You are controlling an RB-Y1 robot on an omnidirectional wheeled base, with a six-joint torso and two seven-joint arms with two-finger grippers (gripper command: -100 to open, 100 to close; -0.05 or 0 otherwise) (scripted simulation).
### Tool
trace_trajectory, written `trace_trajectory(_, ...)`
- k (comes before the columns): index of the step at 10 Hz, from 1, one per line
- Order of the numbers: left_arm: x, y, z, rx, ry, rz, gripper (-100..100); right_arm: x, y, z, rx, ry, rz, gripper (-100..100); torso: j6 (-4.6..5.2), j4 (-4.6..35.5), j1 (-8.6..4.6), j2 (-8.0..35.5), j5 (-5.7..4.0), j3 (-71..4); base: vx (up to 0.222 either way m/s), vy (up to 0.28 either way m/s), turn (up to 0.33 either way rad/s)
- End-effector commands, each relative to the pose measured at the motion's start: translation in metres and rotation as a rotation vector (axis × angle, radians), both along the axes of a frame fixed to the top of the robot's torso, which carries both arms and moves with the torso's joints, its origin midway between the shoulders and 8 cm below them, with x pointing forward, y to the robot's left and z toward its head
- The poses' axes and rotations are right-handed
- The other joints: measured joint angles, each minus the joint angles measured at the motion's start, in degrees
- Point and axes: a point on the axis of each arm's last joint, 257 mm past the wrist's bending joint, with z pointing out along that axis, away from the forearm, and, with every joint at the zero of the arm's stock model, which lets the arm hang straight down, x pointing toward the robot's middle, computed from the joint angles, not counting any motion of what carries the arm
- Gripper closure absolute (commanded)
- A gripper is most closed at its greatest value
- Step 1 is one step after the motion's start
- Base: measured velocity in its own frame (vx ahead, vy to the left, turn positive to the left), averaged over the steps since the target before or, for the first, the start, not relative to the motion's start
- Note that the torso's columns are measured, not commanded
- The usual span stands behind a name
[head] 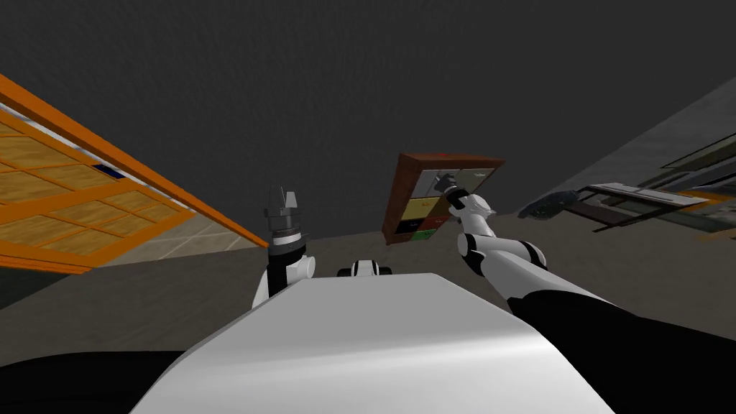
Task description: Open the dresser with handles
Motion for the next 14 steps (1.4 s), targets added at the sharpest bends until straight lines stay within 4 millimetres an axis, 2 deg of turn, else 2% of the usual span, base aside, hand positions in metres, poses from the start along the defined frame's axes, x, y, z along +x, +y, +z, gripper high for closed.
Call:
trace_trajectory(1,0.000,0.000,0.000,0.000,0.000,0.000,0,0.013,0.046,0.002,-0.007,-0.002,0.091,100,-0.01,0.0,-0.33,0.2,-0.13,0.1,0.102,0.009,-0.389)
trace_trajectory(2,0.000,0.000,0.000,0.000,0.000,0.000,0,0.014,0.046,0.001,-0.009,-0.001,0.093,100,0.08,0.1,-0.47,0.2,-0.13,0.2,0.131,0.011,-0.426)
trace_trajectory(3,0.000,0.000,0.000,0.000,0.000,0.000,0,0.022,0.093,-0.002,-0.009,0.002,0.179,100,0.30,0.1,-0.57,0.3,-0.19,0.2,0.170,-0.003,-0.397)
trace_trajectory(5,0.000,0.000,0.000,0.000,0.000,0.000,0,0.022,0.096,0.000,-0.014,-0.001,0.184,100,0.23,0.0,-0.57,0.3,-0.25,0.2,0.101,0.012,-0.352)
trace_trajectory(6,0.000,0.000,0.000,0.000,0.000,0.000,0,0.026,0.146,-0.002,-0.016,-0.001,0.275,100,0.45,0.0,-0.74,0.4,-0.33,0.2,0.104,0.058,-0.388)
trace_trajectory(7,0.000,0.000,0.000,0.000,0.000,0.000,0,0.026,0.147,-0.002,-0.017,0.000,0.276,100,0.24,0.0,-0.52,0.3,-0.25,0.2,0.125,0.022,-0.392)
trace_trajectory(8,0.000,0.000,0.000,0.000,0.000,0.000,0,0.026,0.198,-0.003,-0.016,-0.001,0.370,100,0.33,0.0,-0.60,0.2,-0.26,0.2,0.176,0.008,-0.404)
trace_trajectory(10,0.000,0.000,0.000,0.000,0.000,0.000,0,0.027,0.199,-0.004,-0.017,0.000,0.372,100,0.20,-0.1,-0.46,0.0,-0.25,0.0,0.115,0.039,-0.304)
trace_trajectory(11,0.000,0.000,0.000,0.000,0.000,0.000,0,0.023,0.249,-0.005,-0.013,0.000,0.464,100,0.38,-0.1,-0.67,0.2,-0.33,0.1,0.110,0.040,-0.371)
trace_trajectory(13,0.000,0.000,0.000,0.000,0.000,0.000,0,0.023,0.252,-0.006,-0.016,0.001,0.468,100,0.15,-0.1,-0.38,0.1,-0.22,0.1,0.080,0.036,-0.316)
trace_trajectory(14,0.000,0.000,0.000,0.000,0.000,0.000,0,0.014,0.305,-0.007,-0.012,0.001,0.567,100,0.34,-0.1,-0.61,0.2,-0.30,0.1,0.093,0.040,-0.422)
